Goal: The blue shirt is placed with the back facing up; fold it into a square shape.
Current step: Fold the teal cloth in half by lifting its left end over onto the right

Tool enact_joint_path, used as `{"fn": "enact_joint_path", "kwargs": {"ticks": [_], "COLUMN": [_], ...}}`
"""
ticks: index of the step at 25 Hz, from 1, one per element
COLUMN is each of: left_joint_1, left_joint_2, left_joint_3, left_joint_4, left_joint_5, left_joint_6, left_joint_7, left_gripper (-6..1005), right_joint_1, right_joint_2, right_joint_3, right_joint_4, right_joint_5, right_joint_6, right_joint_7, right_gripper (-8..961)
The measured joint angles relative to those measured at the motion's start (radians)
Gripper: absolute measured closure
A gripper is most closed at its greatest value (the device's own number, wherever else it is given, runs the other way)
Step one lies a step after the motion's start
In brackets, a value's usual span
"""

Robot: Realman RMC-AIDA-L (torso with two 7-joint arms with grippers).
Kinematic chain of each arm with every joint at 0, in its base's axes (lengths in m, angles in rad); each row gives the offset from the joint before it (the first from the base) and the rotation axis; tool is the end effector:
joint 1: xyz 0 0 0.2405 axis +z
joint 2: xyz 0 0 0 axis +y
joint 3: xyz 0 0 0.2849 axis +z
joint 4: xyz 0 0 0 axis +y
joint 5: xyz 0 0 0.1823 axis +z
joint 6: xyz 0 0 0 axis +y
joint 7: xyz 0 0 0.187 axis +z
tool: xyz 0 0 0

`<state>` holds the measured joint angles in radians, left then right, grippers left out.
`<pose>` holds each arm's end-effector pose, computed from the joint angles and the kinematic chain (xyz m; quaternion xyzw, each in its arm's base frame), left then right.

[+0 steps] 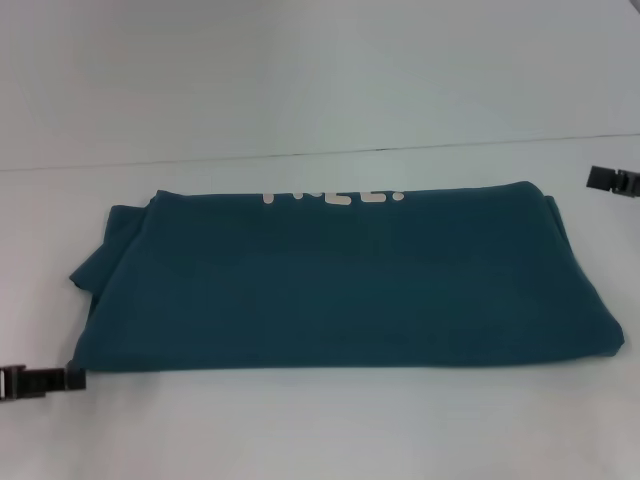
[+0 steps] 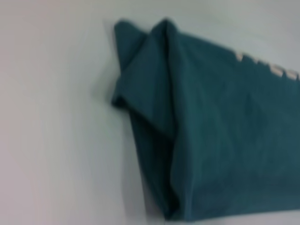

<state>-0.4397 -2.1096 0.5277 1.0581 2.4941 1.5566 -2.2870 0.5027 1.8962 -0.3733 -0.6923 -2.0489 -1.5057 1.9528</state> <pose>-0.3413 0.3172 -0.0024 -0.7709 -0.5971 -0.0859 0.2043 0.3200 0.3762 0.0780 -0.7830 0.4821 0.3017 0.2519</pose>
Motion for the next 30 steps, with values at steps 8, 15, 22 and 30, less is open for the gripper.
{"fn": "enact_joint_path", "kwargs": {"ticks": [8, 15, 22, 30], "left_joint_1": [-0.039, -0.083, -0.119, -0.139], "left_joint_2": [0.017, 0.029, 0.048, 0.05], "left_joint_3": [-0.015, -0.008, -0.004, 0.0], "left_joint_4": [-0.088, -0.147, -0.203, -0.231], "left_joint_5": [0.019, 0.019, 0.042, 0.068], "left_joint_6": [0.001, -0.026, -0.073, -0.11], "left_joint_7": [-0.035, -0.072, -0.1, -0.11], "left_gripper": [191, 102, 103, 105], "right_joint_1": [0.037, 0.052, 0.05, 0.048], "right_joint_2": [-0.008, -0.006, -0.005, -0.008], "right_joint_3": [-0.013, -0.01, -0.007, -0.003], "right_joint_4": [-0.037, -0.059, -0.059, -0.061], "right_joint_5": [0.005, 0.008, 0.03, 0.033], "right_joint_6": [-0.034, -0.035, -0.029, -0.021], "right_joint_7": [0.017, 0.022, 0.02, 0.022], "right_gripper": [48, 44, 44, 44]}}
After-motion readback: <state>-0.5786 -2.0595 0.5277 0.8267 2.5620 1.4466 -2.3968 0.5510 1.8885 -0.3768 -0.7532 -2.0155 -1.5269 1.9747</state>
